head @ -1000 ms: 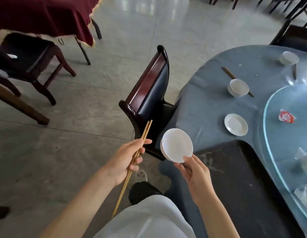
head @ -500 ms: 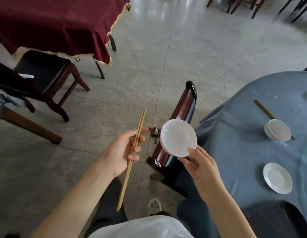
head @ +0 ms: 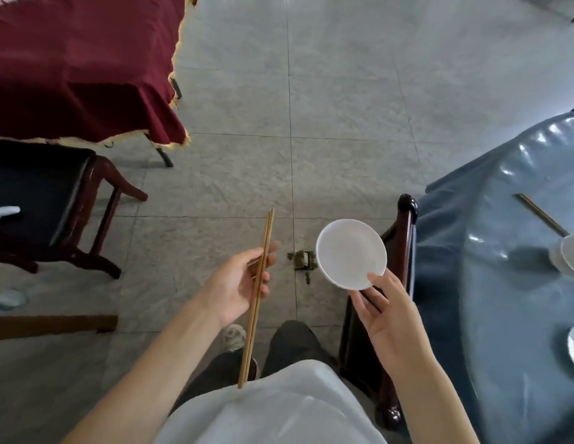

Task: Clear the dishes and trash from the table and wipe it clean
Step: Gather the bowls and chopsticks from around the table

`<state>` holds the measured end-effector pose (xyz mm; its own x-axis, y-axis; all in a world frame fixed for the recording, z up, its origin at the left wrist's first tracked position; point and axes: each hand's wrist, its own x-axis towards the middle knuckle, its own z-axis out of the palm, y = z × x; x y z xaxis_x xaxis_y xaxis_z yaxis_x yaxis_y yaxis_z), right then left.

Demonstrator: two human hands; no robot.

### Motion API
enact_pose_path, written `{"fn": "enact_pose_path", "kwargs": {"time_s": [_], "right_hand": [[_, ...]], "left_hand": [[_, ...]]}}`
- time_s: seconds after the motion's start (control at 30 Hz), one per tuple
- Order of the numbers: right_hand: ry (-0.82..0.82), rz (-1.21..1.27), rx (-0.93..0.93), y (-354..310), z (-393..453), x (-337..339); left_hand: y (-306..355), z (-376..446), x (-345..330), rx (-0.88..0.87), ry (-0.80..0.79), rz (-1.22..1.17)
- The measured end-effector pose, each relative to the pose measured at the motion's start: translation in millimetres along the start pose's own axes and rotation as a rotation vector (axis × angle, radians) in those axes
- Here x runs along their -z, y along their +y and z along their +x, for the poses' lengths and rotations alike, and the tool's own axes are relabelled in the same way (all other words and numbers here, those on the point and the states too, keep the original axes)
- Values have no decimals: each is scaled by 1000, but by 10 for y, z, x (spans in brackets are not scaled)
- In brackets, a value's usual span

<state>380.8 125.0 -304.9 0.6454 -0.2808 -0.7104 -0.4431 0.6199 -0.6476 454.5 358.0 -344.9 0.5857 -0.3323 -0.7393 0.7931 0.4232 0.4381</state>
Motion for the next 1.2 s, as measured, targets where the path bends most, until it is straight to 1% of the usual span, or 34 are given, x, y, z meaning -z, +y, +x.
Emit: {"fn": "enact_pose_path", "kwargs": {"time_s": [0.13,0.3,0.5,0.63,0.77,1.03,1.13,1.2], "right_hand": [[69,77,22,-161,276,-222],[133,218,61,-466,804,-441],[218,360,125,-1115,1574,-706],[277,380,187,-1623,1830,-762],[373,404,220,-2004,2066,-701],[696,587,205,-2542,2706,-480],[819,664,202,-2795,2911,-447],[889,695,225,-2958,2976,-434]], "left_hand": [[451,457,-155,68,-64,33],[965,1218,-622,170,-126,100],[1662,2068,-1383,196,-231,186],[1973,2483,-2045,212,-299,349],[2086,2956,-2713,287,-387,442],[2083,4181,-3975,530,-469,638],[2080,4576,-4528,638,-526,701],[2069,4766,-4876,676,-565,772]]}}
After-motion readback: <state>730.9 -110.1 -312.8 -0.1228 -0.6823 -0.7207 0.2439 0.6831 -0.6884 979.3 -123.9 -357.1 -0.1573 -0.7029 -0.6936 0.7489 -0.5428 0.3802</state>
